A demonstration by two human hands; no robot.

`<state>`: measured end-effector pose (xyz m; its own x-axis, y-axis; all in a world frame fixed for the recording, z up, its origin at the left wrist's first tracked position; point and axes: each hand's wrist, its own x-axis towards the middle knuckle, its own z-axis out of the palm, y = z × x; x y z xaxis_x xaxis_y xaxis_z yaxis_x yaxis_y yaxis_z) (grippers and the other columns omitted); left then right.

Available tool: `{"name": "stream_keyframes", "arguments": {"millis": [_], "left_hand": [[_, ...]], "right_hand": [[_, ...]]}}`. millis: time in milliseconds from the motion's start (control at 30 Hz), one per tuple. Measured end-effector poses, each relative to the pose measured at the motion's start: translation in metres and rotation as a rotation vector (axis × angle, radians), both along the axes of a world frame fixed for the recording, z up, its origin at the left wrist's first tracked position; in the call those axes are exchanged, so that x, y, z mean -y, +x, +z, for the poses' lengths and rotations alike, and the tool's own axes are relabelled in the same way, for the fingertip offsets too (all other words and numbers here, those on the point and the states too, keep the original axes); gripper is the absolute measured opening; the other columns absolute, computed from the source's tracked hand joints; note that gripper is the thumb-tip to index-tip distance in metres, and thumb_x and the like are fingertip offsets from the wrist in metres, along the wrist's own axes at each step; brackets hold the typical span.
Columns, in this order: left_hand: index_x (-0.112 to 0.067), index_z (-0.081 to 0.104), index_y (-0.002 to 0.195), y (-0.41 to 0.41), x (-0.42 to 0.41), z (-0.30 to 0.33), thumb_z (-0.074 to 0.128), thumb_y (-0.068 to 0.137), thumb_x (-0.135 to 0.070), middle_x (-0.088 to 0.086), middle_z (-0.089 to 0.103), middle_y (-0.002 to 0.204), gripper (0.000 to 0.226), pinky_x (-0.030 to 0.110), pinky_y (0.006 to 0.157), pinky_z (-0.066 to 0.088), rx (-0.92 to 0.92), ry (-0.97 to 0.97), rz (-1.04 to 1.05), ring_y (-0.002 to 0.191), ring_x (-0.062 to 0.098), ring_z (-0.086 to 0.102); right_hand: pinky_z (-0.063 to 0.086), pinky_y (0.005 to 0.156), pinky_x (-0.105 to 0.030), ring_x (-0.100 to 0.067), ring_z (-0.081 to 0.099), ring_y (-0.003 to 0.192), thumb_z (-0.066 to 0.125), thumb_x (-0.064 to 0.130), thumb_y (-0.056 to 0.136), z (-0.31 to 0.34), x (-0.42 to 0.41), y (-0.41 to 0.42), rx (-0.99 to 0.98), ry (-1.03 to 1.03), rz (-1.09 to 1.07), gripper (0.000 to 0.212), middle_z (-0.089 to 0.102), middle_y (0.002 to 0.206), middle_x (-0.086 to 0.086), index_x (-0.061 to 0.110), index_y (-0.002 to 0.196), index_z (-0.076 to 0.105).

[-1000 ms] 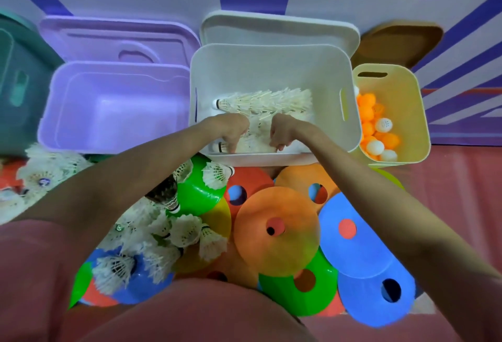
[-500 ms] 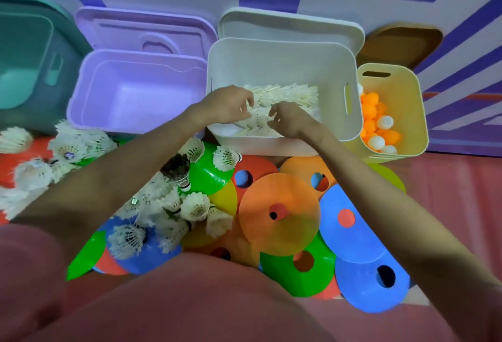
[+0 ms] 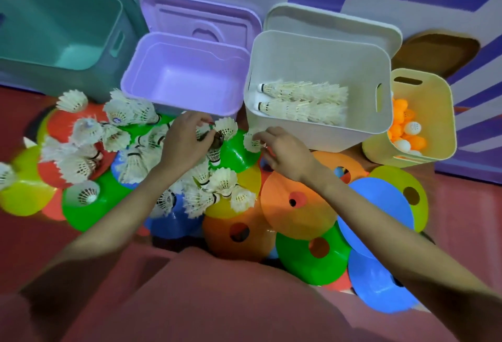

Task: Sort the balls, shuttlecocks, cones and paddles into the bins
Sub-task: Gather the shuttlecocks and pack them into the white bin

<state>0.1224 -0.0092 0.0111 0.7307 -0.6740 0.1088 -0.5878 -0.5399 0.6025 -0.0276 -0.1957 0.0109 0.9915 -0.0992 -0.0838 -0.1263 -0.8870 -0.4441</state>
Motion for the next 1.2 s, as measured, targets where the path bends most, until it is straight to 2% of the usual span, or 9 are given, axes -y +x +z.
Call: {"name": "stream_keyframes", "arguments": {"millis": [167,433,633,767,833,900,967,1100,1200], "left_hand": [[-0.011,0.067,0.103,-0.003,-0.018,-0.018,0.077,0.077,-0.027,0.010,0.058,0.116,0.031,0.041,0.094,0.040,0.001,0.148,0.068,0.112,0.031,0.048],[-0.011,0.073,0.091,-0.009,-0.020,-0.029,0.075,0.079,-0.024,0.013,0.053,0.130,0.017,0.048,0.102,0.031,0.027,0.237,0.054,0.125,0.034,0.040],[-0.008,0.065,0.081,-0.021,-0.019,-0.016,0.074,0.080,-0.016,0.002,0.047,0.134,0.012,0.024,0.104,0.029,-0.175,-0.085,-0.004,0.128,0.013,0.040],[-0.005,0.059,0.074,-0.029,-0.020,-0.003,0.074,0.077,-0.008,0.007,0.064,0.096,0.016,0.036,0.089,0.049,-0.262,-0.292,-0.020,0.099,-0.004,0.055],[-0.009,0.057,0.080,-0.029,-0.020,-0.001,0.075,0.077,-0.012,0.007,0.062,0.086,0.018,0.046,0.078,0.051,-0.275,-0.288,-0.044,0.084,0.014,0.060],[-0.014,0.053,0.095,-0.028,-0.018,-0.001,0.077,0.076,-0.020,0.005,0.063,0.098,0.032,0.046,0.083,0.051,-0.305,-0.243,-0.059,0.092,0.021,0.062],[-0.017,0.044,0.112,-0.030,-0.016,-0.001,0.081,0.072,-0.025,0.003,0.062,0.113,0.055,0.038,0.091,0.051,-0.335,-0.207,-0.052,0.103,0.017,0.061],[-0.018,0.037,0.128,-0.035,-0.013,0.002,0.085,0.068,-0.026,-0.005,0.062,0.115,0.077,0.013,0.082,0.047,-0.348,-0.235,-0.028,0.102,0.004,0.059],[-0.017,0.039,0.129,-0.036,-0.015,0.002,0.085,0.067,-0.026,-0.001,0.064,0.115,0.078,0.016,0.081,0.048,-0.330,-0.265,-0.004,0.103,0.006,0.060]], "right_hand": [[0.045,0.080,-0.041,-0.038,0.052,0.104,0.049,0.008,0.087,-0.026,-0.015,0.005,-0.265,-0.168,-0.054,0.052,0.048,0.112,-0.017,0.016,0.138,0.041],[0.045,0.079,-0.041,-0.037,0.053,0.104,0.053,0.000,0.080,-0.036,-0.014,0.017,-0.293,-0.242,-0.126,0.032,0.052,0.109,-0.017,0.001,0.113,0.056],[0.048,0.062,-0.040,-0.037,0.061,0.083,0.059,0.010,0.087,-0.023,-0.013,-0.002,0.089,-0.049,-0.255,0.015,0.062,0.089,-0.013,0.004,0.097,0.067],[0.046,0.061,-0.032,-0.019,0.057,0.067,0.058,0.021,0.093,0.010,-0.019,-0.012,0.436,0.126,-0.286,0.017,0.062,0.080,-0.007,0.007,0.093,0.067],[0.045,0.064,-0.026,-0.014,0.053,0.067,0.060,0.015,0.093,0.028,-0.025,-0.012,0.559,0.193,-0.285,0.013,0.062,0.079,-0.007,0.005,0.092,0.067],[0.043,0.065,-0.022,-0.012,0.052,0.067,0.061,0.008,0.092,0.041,-0.032,-0.010,0.645,0.227,-0.272,0.008,0.061,0.077,-0.008,0.002,0.091,0.067],[0.042,0.066,-0.020,-0.012,0.052,0.067,0.061,0.005,0.091,0.046,-0.037,-0.005,0.667,0.270,-0.237,0.008,0.061,0.076,-0.008,0.000,0.091,0.068],[0.041,0.069,-0.021,-0.007,0.050,0.071,0.057,0.009,0.093,0.037,-0.043,0.005,0.502,0.315,-0.123,0.014,0.062,0.081,-0.006,0.002,0.096,0.069],[0.043,0.067,-0.026,-0.012,0.054,0.073,0.055,0.013,0.093,0.027,-0.046,0.010,0.358,0.305,-0.042,0.019,0.062,0.083,-0.007,0.006,0.103,0.070]]}}
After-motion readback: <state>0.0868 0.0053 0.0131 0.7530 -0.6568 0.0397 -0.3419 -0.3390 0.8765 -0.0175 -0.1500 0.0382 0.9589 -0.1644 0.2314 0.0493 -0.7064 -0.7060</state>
